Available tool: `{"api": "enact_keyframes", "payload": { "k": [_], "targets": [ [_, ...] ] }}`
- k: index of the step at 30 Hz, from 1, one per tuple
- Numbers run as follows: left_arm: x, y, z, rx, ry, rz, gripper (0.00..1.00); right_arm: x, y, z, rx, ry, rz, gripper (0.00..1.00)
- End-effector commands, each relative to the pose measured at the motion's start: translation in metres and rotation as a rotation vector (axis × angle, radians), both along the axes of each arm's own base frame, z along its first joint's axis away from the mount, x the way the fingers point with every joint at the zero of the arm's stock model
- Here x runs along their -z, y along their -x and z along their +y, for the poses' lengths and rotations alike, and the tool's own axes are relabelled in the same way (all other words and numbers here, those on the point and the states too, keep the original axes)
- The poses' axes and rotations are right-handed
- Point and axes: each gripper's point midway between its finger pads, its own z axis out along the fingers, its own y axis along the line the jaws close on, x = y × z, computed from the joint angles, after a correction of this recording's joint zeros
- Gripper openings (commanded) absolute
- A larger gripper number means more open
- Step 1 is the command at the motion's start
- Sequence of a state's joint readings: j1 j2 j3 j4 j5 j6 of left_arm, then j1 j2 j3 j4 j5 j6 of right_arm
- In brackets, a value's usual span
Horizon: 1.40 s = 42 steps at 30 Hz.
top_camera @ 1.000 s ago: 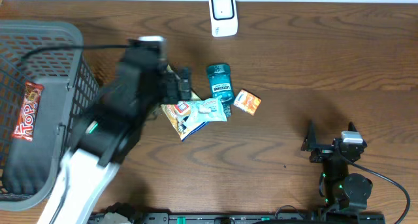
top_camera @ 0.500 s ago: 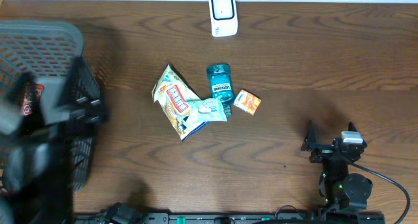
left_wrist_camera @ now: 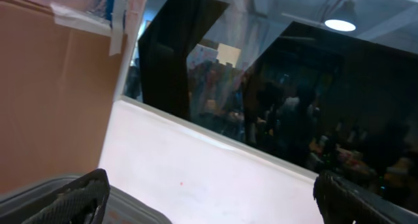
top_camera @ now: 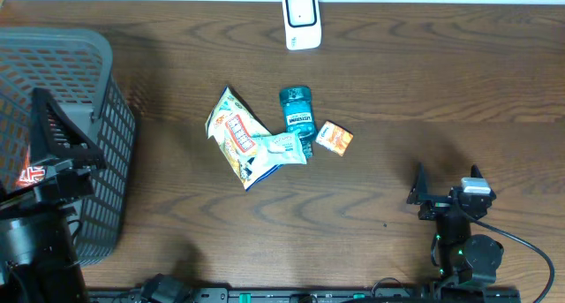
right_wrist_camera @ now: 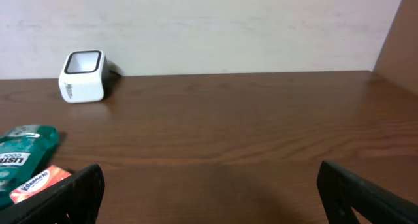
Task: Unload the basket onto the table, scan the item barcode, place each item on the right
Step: 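Retract the left arm back to the basket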
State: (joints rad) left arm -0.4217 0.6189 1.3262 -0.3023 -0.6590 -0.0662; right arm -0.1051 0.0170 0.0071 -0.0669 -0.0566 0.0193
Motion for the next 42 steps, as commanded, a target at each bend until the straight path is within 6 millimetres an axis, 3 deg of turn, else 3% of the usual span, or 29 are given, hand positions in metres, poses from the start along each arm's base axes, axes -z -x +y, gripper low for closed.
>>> {"api": "enact_keyframes", "payload": {
  "k": [1,12,19,26,30,35,42],
  "targets": [
    [-0.003,0.004,0.007,-0.041,-0.018,0.002,1.0,0.001,0.0,0.003,-0.012,-0.014,0.001,0.99],
    [-0.005,0.006,0.007,-0.054,-0.063,0.01,1.0,0.001,0.0,0.003,-0.012,-0.014,0.001,0.99],
    [-0.012,0.018,0.013,-0.083,-0.127,-0.003,0.99,0.001,0.0,0.003,-0.012,-0.014,0.001,0.99],
    [-0.011,0.059,0.074,-0.43,0.093,-0.035,0.99,0.001,0.0,0.003,-0.012,-0.014,0.001,0.99],
    [-0.01,0.07,0.085,-0.518,0.114,-0.019,0.99,0.001,0.0,0.003,-0.012,-0.014,0.001,0.99],
    [-0.001,0.06,0.085,-0.59,0.12,0.04,0.99,0.001,0.0,0.003,-0.012,-0.014,0.001,0.99],
    [0.011,0.011,0.081,-0.749,0.033,0.166,0.98,0.001,0.0,0.003,-0.012,-0.014,0.001,0.99]
  ]
}}
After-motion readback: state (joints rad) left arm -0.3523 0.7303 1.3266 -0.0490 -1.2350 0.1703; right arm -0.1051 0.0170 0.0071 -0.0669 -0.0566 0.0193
